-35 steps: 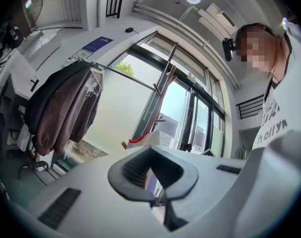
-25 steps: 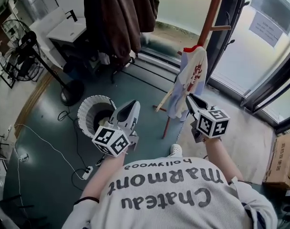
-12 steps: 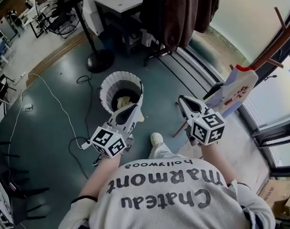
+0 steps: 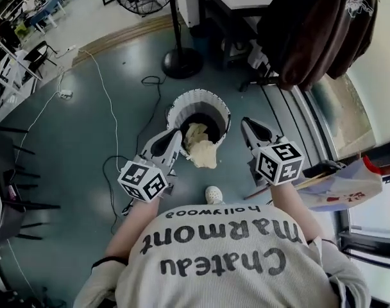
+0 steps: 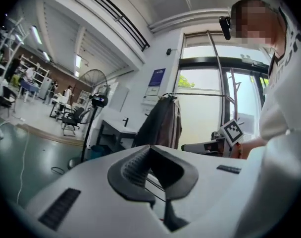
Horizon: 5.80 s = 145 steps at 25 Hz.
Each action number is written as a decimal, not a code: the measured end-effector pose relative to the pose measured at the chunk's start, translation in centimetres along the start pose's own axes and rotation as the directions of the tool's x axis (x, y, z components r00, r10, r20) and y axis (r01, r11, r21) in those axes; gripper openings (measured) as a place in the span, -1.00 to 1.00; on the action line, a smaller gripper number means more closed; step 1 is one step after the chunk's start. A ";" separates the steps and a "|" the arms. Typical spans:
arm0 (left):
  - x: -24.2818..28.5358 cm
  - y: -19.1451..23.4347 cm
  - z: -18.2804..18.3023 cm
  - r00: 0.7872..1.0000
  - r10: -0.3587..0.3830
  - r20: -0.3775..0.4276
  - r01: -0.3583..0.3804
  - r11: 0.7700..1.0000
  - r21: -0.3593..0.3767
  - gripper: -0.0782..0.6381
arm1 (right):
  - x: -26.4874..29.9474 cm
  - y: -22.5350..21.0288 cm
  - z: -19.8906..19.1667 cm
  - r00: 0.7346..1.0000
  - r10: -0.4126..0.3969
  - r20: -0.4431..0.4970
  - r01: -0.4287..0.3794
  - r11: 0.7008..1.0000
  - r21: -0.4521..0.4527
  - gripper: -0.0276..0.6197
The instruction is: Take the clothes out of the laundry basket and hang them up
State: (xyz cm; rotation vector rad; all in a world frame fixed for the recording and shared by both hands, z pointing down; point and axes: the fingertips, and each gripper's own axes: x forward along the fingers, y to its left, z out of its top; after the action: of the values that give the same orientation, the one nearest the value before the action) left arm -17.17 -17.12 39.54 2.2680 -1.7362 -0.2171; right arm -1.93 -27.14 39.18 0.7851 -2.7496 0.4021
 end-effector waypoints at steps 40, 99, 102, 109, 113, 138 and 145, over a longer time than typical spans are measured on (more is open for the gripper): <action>-3.4 25.6 -22.5 0.825 0.147 -0.545 -0.263 0.955 -0.140 -0.76 | 22.6 -2.2 -44.3 0.545 0.107 -0.832 0.036 0.988 0.150 -0.70; -0.8 25.3 -17.1 0.918 0.169 -0.358 -0.219 0.970 -0.103 -0.30 | 23.7 -2.3 -44.5 0.528 0.116 -0.842 0.061 0.983 0.174 -0.22; -3.1 25.7 -17.6 0.901 0.210 -0.380 -0.263 0.960 -0.092 -0.30 | 24.4 -1.5 -46.1 0.480 0.092 -0.872 0.055 0.989 0.134 -0.06; -3.2 26.4 -17.4 0.903 0.227 -0.364 -0.275 0.958 -0.084 -0.25 | 24.9 -2.0 -46.4 0.410 0.017 -0.912 0.047 0.998 0.040 -0.77; -1.7 26.4 -15.4 0.923 0.201 -0.328 -0.233 0.970 -0.063 -0.21 | 24.7 -1.6 -41.5 0.547 0.091 -0.832 0.020 0.992 0.121 -0.79; 17.0 -7.9 1.4 0.535 -0.779 -0.326 0.844 0.509 0.169 -0.73 | -4.4 8.0 11.5 0.958 0.272 -0.095 -0.288 0.917 -0.275 -0.79; 14.3 -15.1 9.1 0.721 -0.681 -0.131 0.687 0.676 0.266 -0.74 | -15.9 8.7 10.6 0.965 0.210 0.158 -0.182 0.968 -0.173 -0.79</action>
State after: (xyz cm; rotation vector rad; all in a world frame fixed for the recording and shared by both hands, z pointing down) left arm -2.03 -28.43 26.98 3.0512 -0.8438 -0.0706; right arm 4.70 -15.97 22.63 0.5334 -2.9912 0.1546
